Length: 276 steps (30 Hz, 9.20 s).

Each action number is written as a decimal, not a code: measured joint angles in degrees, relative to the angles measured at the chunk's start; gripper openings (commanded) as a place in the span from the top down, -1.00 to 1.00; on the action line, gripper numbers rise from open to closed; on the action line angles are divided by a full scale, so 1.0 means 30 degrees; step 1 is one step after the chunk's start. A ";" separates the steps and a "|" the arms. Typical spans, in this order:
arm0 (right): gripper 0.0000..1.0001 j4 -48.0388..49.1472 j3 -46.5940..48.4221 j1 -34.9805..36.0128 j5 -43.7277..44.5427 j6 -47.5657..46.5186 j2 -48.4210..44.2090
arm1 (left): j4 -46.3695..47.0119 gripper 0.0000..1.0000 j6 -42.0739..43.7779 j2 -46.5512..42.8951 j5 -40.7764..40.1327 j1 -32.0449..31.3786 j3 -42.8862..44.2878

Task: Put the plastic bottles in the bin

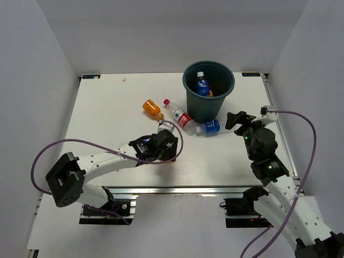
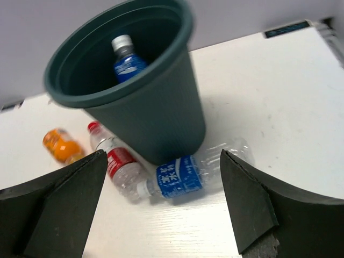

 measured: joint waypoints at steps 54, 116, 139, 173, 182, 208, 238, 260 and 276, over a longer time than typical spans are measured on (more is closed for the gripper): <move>-0.79 -0.5297 0.3650 -0.1545 -0.9260 -2.4589 0.9151 | 0.5027 -0.96 0.4983 -0.3308 0.1647 0.9333 0.4728; 0.10 -0.1188 0.7810 -0.2754 -2.4771 -1.9314 0.7694 | 0.0925 -0.96 0.0794 -0.7293 -0.4918 0.9340 -0.0335; -0.79 0.1523 1.9373 -0.2951 -1.1861 -0.6018 2.1471 | 0.5610 -0.96 1.0520 -0.4765 0.4663 0.9347 -0.2353; -0.79 0.2958 0.7883 -0.4444 -1.0171 -0.5413 0.7650 | 0.6054 -0.11 1.1373 0.1996 0.7344 0.9340 -0.2484; -0.79 0.2164 0.5778 -0.4677 -0.5333 -0.3606 0.5574 | 0.5384 -0.16 1.0105 0.1107 0.8459 0.9326 0.4357; -0.79 -0.0160 -0.1610 -0.6288 0.3271 -0.0233 -0.0707 | 1.9620 -0.14 0.0561 1.7172 0.1945 0.7613 2.3897; -0.79 0.1246 -0.1960 -0.6426 -0.3337 -0.3861 -0.0007 | 1.8571 -0.96 0.5085 1.6910 -0.1377 0.4554 2.4400; -0.79 -0.0481 0.3322 0.6477 -0.6965 -1.0178 0.9530 | 0.7978 -0.96 0.2200 -0.3198 -0.5348 1.1191 0.3490; -0.79 -0.1144 1.4098 0.7235 0.1202 -1.1832 2.3897 | 0.4131 -0.96 -0.1209 -0.7439 -0.7031 1.1686 -0.0823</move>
